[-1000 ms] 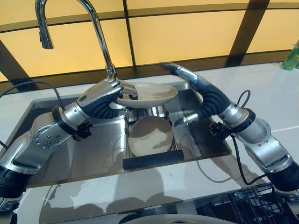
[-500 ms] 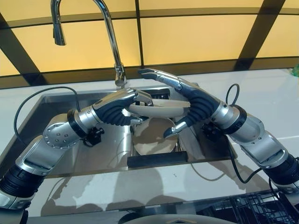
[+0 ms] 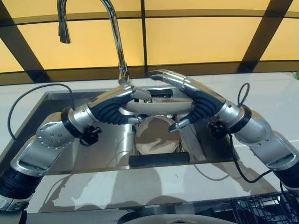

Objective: Pick up plates and place into dishwasher.

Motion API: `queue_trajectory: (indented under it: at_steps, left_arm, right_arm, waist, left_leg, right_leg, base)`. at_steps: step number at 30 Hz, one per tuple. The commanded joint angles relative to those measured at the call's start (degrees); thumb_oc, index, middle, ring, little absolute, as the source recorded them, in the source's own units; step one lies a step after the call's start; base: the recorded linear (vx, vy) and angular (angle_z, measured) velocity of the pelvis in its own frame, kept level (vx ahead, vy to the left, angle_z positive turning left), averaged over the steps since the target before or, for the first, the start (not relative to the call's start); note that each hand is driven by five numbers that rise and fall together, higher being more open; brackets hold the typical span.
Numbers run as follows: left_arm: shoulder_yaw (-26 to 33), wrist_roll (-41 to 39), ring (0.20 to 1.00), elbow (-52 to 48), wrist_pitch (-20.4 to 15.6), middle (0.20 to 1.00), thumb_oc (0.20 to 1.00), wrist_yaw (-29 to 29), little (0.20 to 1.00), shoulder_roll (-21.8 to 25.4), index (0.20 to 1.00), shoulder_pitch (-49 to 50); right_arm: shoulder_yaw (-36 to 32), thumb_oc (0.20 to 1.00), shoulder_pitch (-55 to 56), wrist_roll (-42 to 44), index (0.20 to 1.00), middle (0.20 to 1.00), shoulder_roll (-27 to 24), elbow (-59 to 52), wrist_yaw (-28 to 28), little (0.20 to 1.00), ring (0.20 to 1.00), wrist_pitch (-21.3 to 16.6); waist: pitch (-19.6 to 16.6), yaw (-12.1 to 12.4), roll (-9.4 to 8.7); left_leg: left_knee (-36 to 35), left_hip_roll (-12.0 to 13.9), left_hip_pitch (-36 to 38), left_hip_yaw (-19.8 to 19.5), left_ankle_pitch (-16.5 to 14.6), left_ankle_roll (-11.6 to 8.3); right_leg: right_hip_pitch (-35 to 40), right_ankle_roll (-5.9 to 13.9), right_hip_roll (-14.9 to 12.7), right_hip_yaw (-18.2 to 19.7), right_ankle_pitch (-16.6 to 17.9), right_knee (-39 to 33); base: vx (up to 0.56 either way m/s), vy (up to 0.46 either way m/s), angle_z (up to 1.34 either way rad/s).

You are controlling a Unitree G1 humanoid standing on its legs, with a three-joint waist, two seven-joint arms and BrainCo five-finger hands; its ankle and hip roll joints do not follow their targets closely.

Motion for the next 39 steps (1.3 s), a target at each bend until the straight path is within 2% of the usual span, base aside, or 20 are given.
queue_trajectory:
  at_steps: [1,2,6,13,25,27,29,30,31,35,36,39]
  left_arm:
    - [5.1,-3.0,0.200,-1.6,-3.2,0.200,0.200,3.0,0.200,2.7,0.200,2.7]
    - [5.3,-2.9,0.200,-1.5,-3.5,0.200,0.200,2.9,0.200,2.5,0.200,2.8]
    - [6.6,-3.2,0.200,-2.0,-3.9,0.200,0.200,3.2,0.200,2.4,0.200,3.7]
    - [7.9,-4.0,0.200,-2.4,-4.1,0.200,0.200,2.5,0.200,1.3,0.200,4.4]
    - [5.7,-4.0,0.200,-1.7,-3.2,0.200,0.200,3.3,0.200,-0.8,0.200,2.9]
    - [5.4,-3.7,0.200,-1.5,-2.7,0.200,0.200,4.2,0.200,-1.3,0.200,2.9]
    - [5.3,-5.3,0.200,-0.7,0.4,0.200,0.200,5.5,0.200,-3.0,0.200,3.4]
    - [5.4,-6.4,0.391,-0.2,1.6,0.391,0.391,5.5,0.391,-3.6,0.391,3.6]
    - [5.5,-7.3,1.000,0.4,3.2,1.000,1.000,5.4,1.000,-4.6,1.000,4.1]
    - [7.2,-6.0,1.000,3.5,3.3,1.000,1.000,11.4,1.000,-7.5,1.000,6.5]
    - [8.7,-8.6,1.000,4.5,3.7,1.000,1.000,14.1,1.000,-8.3,1.000,7.0]
    - [13.6,-8.4,1.000,6.2,2.9,1.000,1.000,19.3,1.000,-11.6,1.000,9.2]
  right_arm:
    - [-3.6,0.338,2.0,0.9,0.338,0.338,-1.7,-3.4,-3.5,0.338,0.338,0.7]
    - [-3.9,0.200,2.3,0.6,0.200,0.200,-1.4,-3.3,-3.8,0.200,0.200,1.0]
    - [-5.5,0.200,4.2,0.6,0.200,0.200,-1.1,-3.0,-5.2,0.200,0.200,1.8]
    - [-7.6,0.200,6.7,1.7,0.200,0.200,-0.4,-2.7,-4.3,0.200,0.200,0.7]
    - [-4.9,0.200,4.6,7.3,0.200,0.200,2.7,-1.9,-3.7,0.200,0.200,-1.7]
    - [-4.6,0.200,4.5,7.6,0.200,0.200,3.4,-1.5,-4.1,0.200,0.200,-2.1]
    - [-4.6,0.200,4.5,7.3,0.200,0.200,4.9,-0.6,-5.7,0.200,0.200,-2.7]
    - [-4.7,0.200,4.6,7.2,0.200,0.200,5.4,-0.4,-6.1,0.200,0.200,-3.0]
    - [-5.1,0.200,4.9,6.9,0.200,0.200,6.2,-0.1,-6.4,0.200,0.200,-3.4]
    - [-7.4,0.200,6.6,4.9,0.200,0.200,8.0,1.7,-7.3,0.200,0.200,-4.2]
    - [-8.3,0.200,7.3,4.3,0.200,0.200,8.0,2.4,-7.7,0.200,0.200,-4.1]
    - [-11.3,0.200,9.4,1.6,0.200,0.200,9.4,3.3,-8.5,0.200,0.200,-3.7]
  waist:
    - [-3.7,-0.4,-0.81]
    - [-3.7,-0.4,-0.81]
    - [-3.8,-0.6,-0.73]
    - [-3.9,-1.0,-0.84]
    - [-3.9,-0.7,-0.96]
    - [-3.9,-0.7,-0.95]
    - [-3.9,-0.6,-1.01]
    - [-3.9,-0.6,-1.00]
    - [-3.9,-0.6,-0.99]
    - [-4.0,-1.0,-1.01]
    - [-4.1,-1.1,-1.02]
    - [-4.3,-1.3,-0.96]
  left_leg:
    - [1.3,-1.7,-0.5,3.6,-0.9,2.14]
    - [1.3,-1.8,-0.4,3.6,-0.9,2.18]
    - [1.2,-1.7,-0.3,3.7,-1.0,2.19]
    - [1.3,-1.5,-0.4,3.9,-1.1,2.11]
    - [1.0,-1.3,-0.5,3.8,-0.8,1.79]
    - [0.9,-1.2,-0.5,3.9,-0.7,1.78]
    - [0.7,-1.2,-0.4,4.1,-0.6,1.81]
    - [0.6,-1.2,-0.4,4.2,-0.6,1.83]
    - [0.6,-1.2,-0.5,4.3,-0.6,1.84]
    - [0.0,-1.2,-0.2,4.5,-0.2,2.02]
    - [-0.2,-1.1,-0.2,4.6,-0.1,2.04]
    - [-0.3,-1.0,-0.5,4.7,0.0,2.01]
  right_leg:
    - [-4.5,0.32,1.2,1.6,-2.3,8.7]
    - [-4.6,0.31,1.2,1.6,-2.3,8.8]
    - [-4.6,0.37,1.2,1.8,-2.3,8.8]
    - [-4.6,0.32,1.3,2.2,-2.4,8.5]
    - [-4.3,0.11,1.6,2.1,-2.3,8.0]
    - [-4.3,0.09,1.6,2.0,-2.2,7.9]
    - [-4.2,0.04,1.7,1.9,-2.2,7.7]
    - [-4.2,0.03,1.7,2.0,-2.2,7.6]
    - [-4.3,0.00,1.8,2.0,-2.1,7.6]
    - [-4.3,-0.11,2.1,2.6,-1.9,7.3]
    - [-4.2,-0.20,2.2,2.9,-1.9,7.2]
    - [-4.5,-0.34,2.3,3.6,-1.8,7.0]
  base:
    - [0.00,0.000,0.00]
    - [0.00,0.000,0.00]
    - [0.00,0.000,0.00]
    - [0.00,0.000,0.00]
    - [0.00,0.000,0.00]
    - [0.00,0.000,0.00]
    - [-0.02,0.000,0.01]
    - [-0.03,-0.003,0.01]
    - [-0.04,-0.003,0.02]
    - [-0.01,-0.001,0.00]
    - [0.00,0.000,0.00]
    - [0.00,0.000,0.00]
